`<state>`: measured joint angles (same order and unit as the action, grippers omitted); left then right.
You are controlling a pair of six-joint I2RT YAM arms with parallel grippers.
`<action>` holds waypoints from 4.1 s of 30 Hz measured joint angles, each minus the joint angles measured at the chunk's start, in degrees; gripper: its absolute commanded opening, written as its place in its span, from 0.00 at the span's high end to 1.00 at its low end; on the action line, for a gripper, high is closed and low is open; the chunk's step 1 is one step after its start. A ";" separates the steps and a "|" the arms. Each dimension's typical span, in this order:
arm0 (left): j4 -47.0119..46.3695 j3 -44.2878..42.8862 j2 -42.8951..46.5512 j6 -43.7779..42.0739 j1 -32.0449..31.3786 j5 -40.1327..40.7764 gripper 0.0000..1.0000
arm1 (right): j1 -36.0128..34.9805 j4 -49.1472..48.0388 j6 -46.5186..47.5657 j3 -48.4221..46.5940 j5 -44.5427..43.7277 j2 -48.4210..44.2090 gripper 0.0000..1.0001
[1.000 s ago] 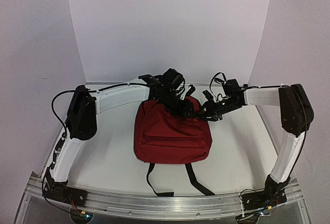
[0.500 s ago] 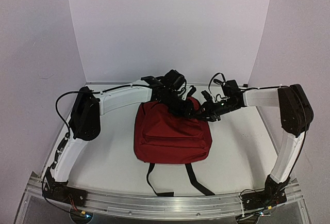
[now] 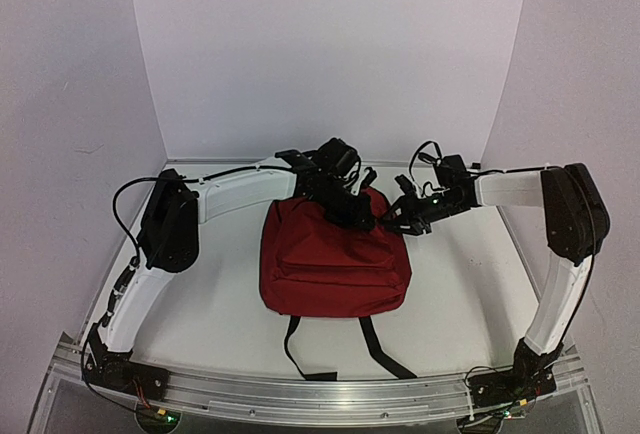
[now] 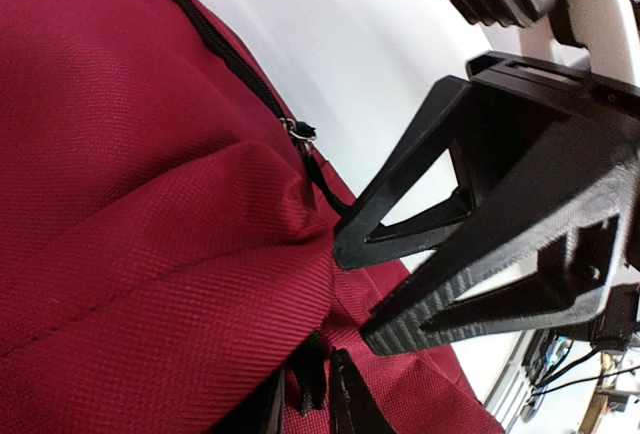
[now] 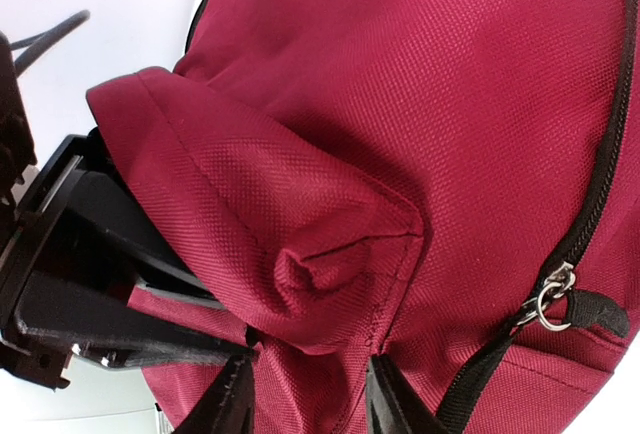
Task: Pack the student bag
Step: Zip the student bag at the center of the board.
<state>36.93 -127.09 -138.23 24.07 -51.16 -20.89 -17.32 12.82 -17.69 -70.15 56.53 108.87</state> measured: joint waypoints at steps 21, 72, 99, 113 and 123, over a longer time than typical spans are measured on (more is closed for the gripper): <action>-1.26 0.63 0.02 1.70 0.67 1.51 1.00 | -1.39 -0.42 -0.30 0.15 -1.51 0.03 0.56; -4.54 35.36 27.48 3.77 10.98 10.30 1.00 | 3.47 0.82 1.27 1.61 -3.08 -1.43 1.00; -15.21 52.22 35.19 8.01 16.12 5.63 0.34 | 1.11 0.98 5.71 4.91 -3.29 -4.77 0.82; -16.10 70.13 59.99 11.69 -1.17 12.02 0.13 | 0.26 16.11 17.82 -8.10 -4.00 -7.65 0.20; -17.18 73.86 54.28 16.25 -13.41 11.19 0.10 | -0.55 10.44 14.18 -28.13 -7.44 6.71 0.26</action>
<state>19.75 -53.22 -83.96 40.32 -64.56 -9.70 -17.86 23.26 -3.50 -98.28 49.09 115.58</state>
